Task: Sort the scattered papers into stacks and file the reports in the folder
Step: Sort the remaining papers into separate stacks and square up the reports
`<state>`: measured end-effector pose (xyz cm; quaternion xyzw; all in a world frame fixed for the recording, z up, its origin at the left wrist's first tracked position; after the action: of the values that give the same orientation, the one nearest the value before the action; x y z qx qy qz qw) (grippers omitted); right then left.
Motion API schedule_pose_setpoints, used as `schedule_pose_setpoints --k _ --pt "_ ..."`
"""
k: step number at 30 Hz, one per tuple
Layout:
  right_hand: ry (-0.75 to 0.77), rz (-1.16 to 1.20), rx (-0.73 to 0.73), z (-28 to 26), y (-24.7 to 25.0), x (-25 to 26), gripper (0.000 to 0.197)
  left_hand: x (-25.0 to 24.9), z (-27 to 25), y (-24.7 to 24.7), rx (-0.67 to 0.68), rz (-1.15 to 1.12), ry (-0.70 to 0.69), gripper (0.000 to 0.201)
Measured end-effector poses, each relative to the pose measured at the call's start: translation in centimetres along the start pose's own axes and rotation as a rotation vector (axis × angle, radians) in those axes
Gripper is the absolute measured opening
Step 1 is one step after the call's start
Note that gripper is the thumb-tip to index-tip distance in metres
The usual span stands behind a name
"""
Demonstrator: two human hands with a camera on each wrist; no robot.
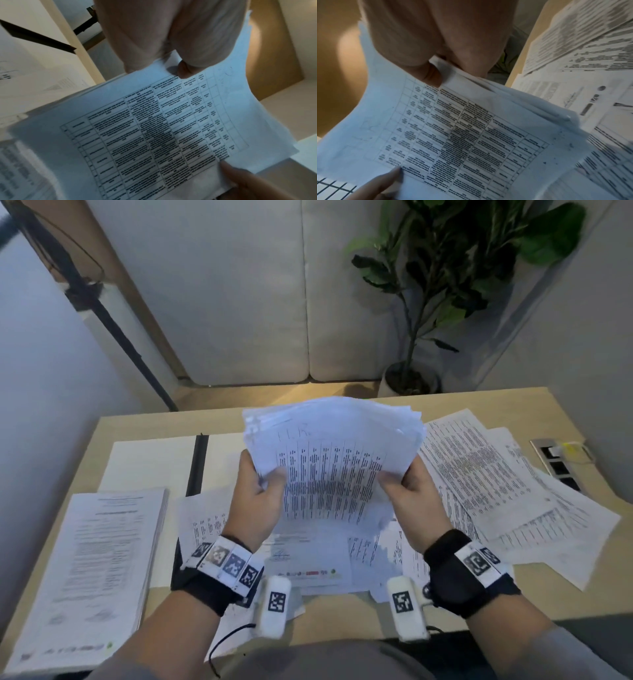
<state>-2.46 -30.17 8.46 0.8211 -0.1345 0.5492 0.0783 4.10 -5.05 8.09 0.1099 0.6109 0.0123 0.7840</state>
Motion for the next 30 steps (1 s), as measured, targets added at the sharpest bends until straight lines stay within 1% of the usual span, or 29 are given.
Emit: schedule_pose_setpoints --k 1,2,3,4,6,10,14,17,18,19,21,22,23,24,27,28,29,30 --pt "0.012 -0.032 0.016 -0.1 0.0 -0.1 0.051 0.2 -0.1 0.4 -0.002 -0.008 0.012 0.052" --pt "-0.011 -0.07 0.031 -0.1 -0.1 -0.7 0.052 0.8 -0.3 0.6 0.0 -0.009 0.053 0.059" --pt "-0.057 -0.109 0.038 -0.1 -0.1 -1.6 0.053 1.5 -0.7 0.7 0.006 -0.007 0.097 0.06" --pt "-0.099 -0.142 0.037 0.1 -0.1 -2.7 0.054 2.0 -1.1 0.7 0.014 0.001 0.117 0.055" --pt "-0.16 -0.181 0.023 0.7 0.0 -4.5 0.055 3.1 -1.5 0.8 0.033 0.032 0.113 0.045" --pt "-0.265 -0.199 0.007 1.4 -0.1 -7.0 0.066 4.1 -1.5 0.7 0.088 0.052 0.14 0.041" --pt "-0.287 -0.251 0.009 1.4 -0.9 -7.9 0.059 5.6 -1.4 -0.1 0.175 0.079 0.179 0.044" --pt "-0.315 -0.248 -0.007 1.7 -1.2 -8.4 0.054 7.0 -1.7 -0.6 0.151 0.057 0.274 0.037" --pt "-0.319 -0.242 -0.022 1.9 -1.2 -8.7 0.054 7.5 -1.8 -0.7 0.141 0.039 0.309 0.039" --pt "-0.323 -0.234 -0.034 2.1 -1.3 -8.9 0.057 7.8 -1.9 -0.8 0.134 0.029 0.33 0.047" --pt "-0.333 -0.211 -0.042 2.1 -1.4 -9.1 0.065 8.9 -2.1 -0.6 0.116 0.023 0.366 0.071" --pt "-0.327 -0.207 -0.033 2.2 -1.4 -9.2 0.065 9.3 -2.1 -0.4 0.125 0.032 0.367 0.078" --pt "-0.321 -0.207 -0.018 2.2 -1.4 -9.2 0.065 9.1 -2.0 -0.2 0.146 0.059 0.343 0.077" --pt "-0.314 -0.204 0.0 2.3 -1.3 -8.9 0.065 8.1 -1.8 -0.1 0.17 0.106 0.297 0.069" --pt "-0.307 -0.134 0.043 2.8 -0.9 -7.5 0.055 4.7 -0.6 0.4 0.19 0.203 0.121 0.032" --pt "-0.262 -0.1 0.0 3.0 -0.5 -6.5 0.053 3.5 0.0 0.6 0.185 0.243 0.064 0.027" --pt "-0.166 -0.089 -0.11 3.1 0.2 -4.8 0.061 2.5 0.6 0.9 0.175 0.286 0.011 0.024" --pt "-0.013 -0.112 -0.256 2.8 0.9 -2.6 0.076 1.4 1.2 1.1 0.169 0.331 -0.043 0.02"
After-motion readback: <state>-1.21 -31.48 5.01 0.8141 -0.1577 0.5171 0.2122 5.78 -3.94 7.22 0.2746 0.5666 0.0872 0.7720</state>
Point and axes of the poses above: each hand's wrist, its own z-axis towards the middle knuckle, its own y-axis out of the back of the hand, x = y × z, the point moved 5 cm from there along z, towards the middle knuckle, and after that the axes turned 15 degrees about -y, right-handed, at the moved point
